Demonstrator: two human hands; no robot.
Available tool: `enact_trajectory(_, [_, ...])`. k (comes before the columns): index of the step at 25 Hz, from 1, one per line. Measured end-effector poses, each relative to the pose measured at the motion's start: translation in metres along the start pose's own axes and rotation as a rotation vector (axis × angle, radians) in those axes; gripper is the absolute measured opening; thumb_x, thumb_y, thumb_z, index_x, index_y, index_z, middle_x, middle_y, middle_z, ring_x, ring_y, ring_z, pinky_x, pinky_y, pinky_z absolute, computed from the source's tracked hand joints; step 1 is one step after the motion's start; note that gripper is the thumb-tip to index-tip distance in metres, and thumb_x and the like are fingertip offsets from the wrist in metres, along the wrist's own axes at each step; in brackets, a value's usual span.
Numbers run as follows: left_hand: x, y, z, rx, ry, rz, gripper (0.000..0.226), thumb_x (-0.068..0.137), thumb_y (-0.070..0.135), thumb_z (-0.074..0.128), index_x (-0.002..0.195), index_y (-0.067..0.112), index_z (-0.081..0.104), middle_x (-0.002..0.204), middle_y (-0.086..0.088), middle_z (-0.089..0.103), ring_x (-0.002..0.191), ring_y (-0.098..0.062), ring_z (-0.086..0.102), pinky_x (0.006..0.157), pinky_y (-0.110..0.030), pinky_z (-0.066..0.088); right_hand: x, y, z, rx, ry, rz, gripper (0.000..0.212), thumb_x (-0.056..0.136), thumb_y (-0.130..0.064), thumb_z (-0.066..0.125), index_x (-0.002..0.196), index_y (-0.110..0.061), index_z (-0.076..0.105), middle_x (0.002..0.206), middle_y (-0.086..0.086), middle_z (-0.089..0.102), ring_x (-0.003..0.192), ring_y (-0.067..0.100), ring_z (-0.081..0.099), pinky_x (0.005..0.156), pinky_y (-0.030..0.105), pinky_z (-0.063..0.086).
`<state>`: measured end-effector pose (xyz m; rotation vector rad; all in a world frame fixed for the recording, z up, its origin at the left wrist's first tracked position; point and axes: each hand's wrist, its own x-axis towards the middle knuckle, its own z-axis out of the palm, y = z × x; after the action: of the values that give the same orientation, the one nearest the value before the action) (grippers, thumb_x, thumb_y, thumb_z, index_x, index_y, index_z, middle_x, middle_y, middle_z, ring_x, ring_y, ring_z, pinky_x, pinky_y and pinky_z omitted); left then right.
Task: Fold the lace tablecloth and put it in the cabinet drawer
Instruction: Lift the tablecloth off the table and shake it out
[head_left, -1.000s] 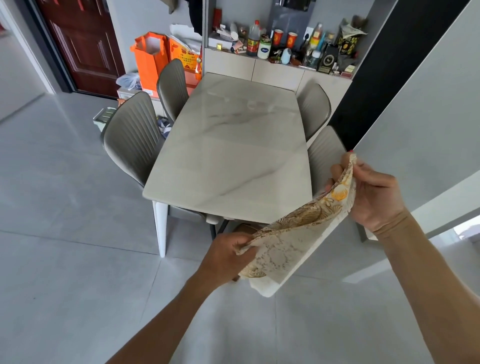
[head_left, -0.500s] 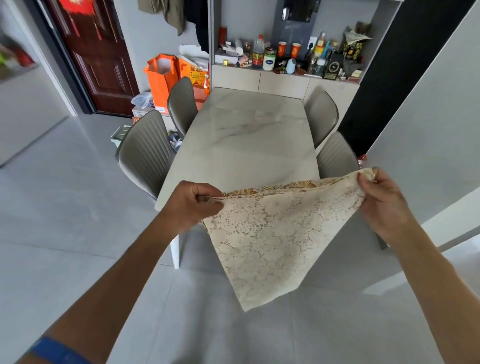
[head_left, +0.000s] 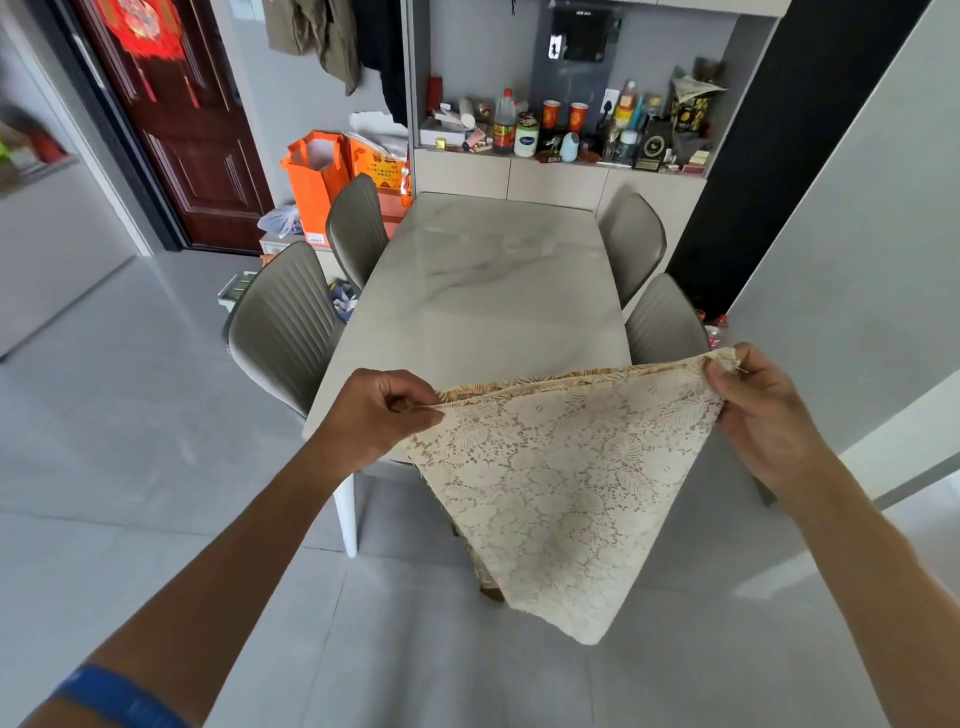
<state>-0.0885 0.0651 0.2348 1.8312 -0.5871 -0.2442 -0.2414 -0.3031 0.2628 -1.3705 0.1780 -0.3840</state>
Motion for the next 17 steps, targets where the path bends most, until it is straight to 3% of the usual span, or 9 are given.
enact_trajectory(8, [0.025, 0.021, -0.019, 0.245, -0.025, 0.135, 0.019, 0.081, 0.009, 0.076, 0.074, 0.026, 0.07, 0.075, 0.007, 0.072, 0.067, -0.001, 0.063, 0.063, -0.011, 0.047, 0.003, 0.002, 0.0, -0.09, 0.103, -0.052, 0.017, 0.082, -0.017, 0.069, 0.069, -0.025, 0.061, 0.079, 0.0, 0.075, 0.075, 0.014, 0.071, 0.069, 0.025, 0.059])
enact_trajectory(11, [0.034, 0.029, -0.03, 0.266, -0.146, 0.124, 0.028, 0.082, 0.004, 0.074, 0.098, 0.027, 0.072, 0.081, 0.014, 0.07, 0.075, 0.005, 0.063, 0.068, -0.007, 0.046, 0.005, 0.001, 0.0, -0.118, 0.13, -0.064, 0.018, 0.078, -0.023, 0.074, 0.068, -0.024, 0.059, 0.076, 0.0, 0.073, 0.073, 0.019, 0.067, 0.066, 0.029, 0.056])
enact_trajectory(13, [0.038, 0.027, -0.034, 0.463, -0.22, 0.107, 0.033, 0.083, 0.007, 0.073, 0.112, 0.023, 0.071, 0.086, 0.016, 0.068, 0.078, 0.007, 0.063, 0.072, -0.013, 0.047, 0.004, 0.004, 0.003, -0.153, 0.126, -0.066, 0.022, 0.072, -0.03, 0.078, 0.068, -0.023, 0.058, 0.075, 0.002, 0.07, 0.074, 0.025, 0.061, 0.068, 0.034, 0.051])
enact_trajectory(15, [0.039, 0.024, -0.034, 0.528, -0.15, 0.094, 0.016, 0.084, 0.009, 0.073, 0.094, 0.022, 0.076, 0.075, 0.019, 0.069, 0.068, 0.007, 0.062, 0.065, -0.015, 0.045, 0.004, 0.004, 0.008, -0.178, 0.106, -0.081, 0.024, 0.07, -0.035, 0.079, 0.068, -0.023, 0.059, 0.076, 0.003, 0.071, 0.076, 0.028, 0.063, 0.068, 0.035, 0.053])
enact_trajectory(17, [0.037, 0.019, -0.032, 0.314, 0.017, -0.004, 0.017, 0.083, 0.014, 0.074, 0.075, 0.029, 0.073, 0.061, 0.017, 0.068, 0.055, 0.006, 0.059, 0.052, -0.008, 0.043, 0.007, -0.003, 0.013, -0.186, 0.104, -0.114, 0.026, 0.069, -0.038, 0.08, 0.068, -0.024, 0.059, 0.078, 0.002, 0.073, 0.076, 0.024, 0.068, 0.066, 0.035, 0.057])
